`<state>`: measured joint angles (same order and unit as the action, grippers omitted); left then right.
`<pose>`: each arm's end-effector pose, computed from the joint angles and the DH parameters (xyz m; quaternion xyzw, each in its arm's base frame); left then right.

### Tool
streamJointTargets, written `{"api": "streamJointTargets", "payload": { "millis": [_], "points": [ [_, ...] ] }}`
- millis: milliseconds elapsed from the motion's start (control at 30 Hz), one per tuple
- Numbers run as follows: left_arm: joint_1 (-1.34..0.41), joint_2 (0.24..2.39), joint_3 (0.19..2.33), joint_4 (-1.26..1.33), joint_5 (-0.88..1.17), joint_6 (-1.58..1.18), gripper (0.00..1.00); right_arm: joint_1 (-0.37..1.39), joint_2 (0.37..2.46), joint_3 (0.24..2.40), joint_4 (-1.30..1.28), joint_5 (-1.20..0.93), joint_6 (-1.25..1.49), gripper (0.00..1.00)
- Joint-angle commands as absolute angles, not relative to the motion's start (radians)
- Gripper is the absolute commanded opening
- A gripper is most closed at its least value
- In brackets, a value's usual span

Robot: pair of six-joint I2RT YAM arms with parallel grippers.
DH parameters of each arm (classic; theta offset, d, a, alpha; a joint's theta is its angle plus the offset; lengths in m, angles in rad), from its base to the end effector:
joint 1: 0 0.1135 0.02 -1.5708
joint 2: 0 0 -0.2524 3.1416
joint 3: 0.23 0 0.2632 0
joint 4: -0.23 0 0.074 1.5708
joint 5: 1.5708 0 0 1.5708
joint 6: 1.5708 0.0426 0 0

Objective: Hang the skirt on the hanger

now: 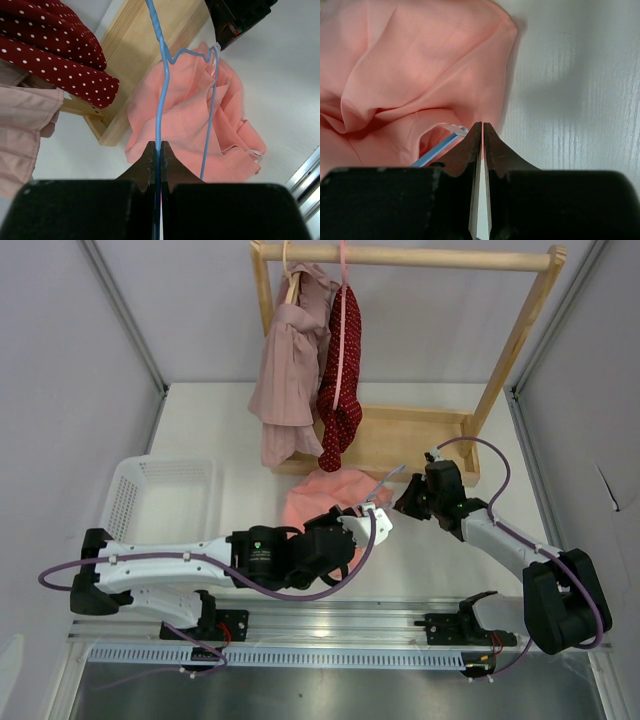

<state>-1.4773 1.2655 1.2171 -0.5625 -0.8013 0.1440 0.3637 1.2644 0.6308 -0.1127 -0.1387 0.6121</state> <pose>0.0573 -0.2838 0.3423 0.4679 0.6933 0.0090 0.5481 0.2514 0.1020 0.1719 0.0857 0.9104 0.2435 0.3233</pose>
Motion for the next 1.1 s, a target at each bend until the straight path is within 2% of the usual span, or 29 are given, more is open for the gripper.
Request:
{"api": "streamJointTargets", "payload": {
  "millis": [0, 433, 800, 1067],
  "points": [
    [-1.496, 1.261, 1.267, -0.538, -0.870, 0.187, 0.00, 0.368, 1.270, 0.675, -0.074, -0.147, 0.612, 0.09],
    [-1.512, 1.307, 1.287, -0.561, -0.873, 0.210, 0.00, 0.368, 1.273, 0.676, -0.069, -0.150, 0.609, 0.09],
    [-1.569, 1.347, 1.264, -0.483, -1.038, 0.299, 0.00, 0.368, 1.275, 0.676, -0.069, -0.156, 0.603, 0.09],
    [-1.571, 1.381, 1.290, -0.529, -0.997, 0.296, 0.00, 0.368, 1.270, 0.672, -0.066, -0.156, 0.603, 0.09]
  ]
}}
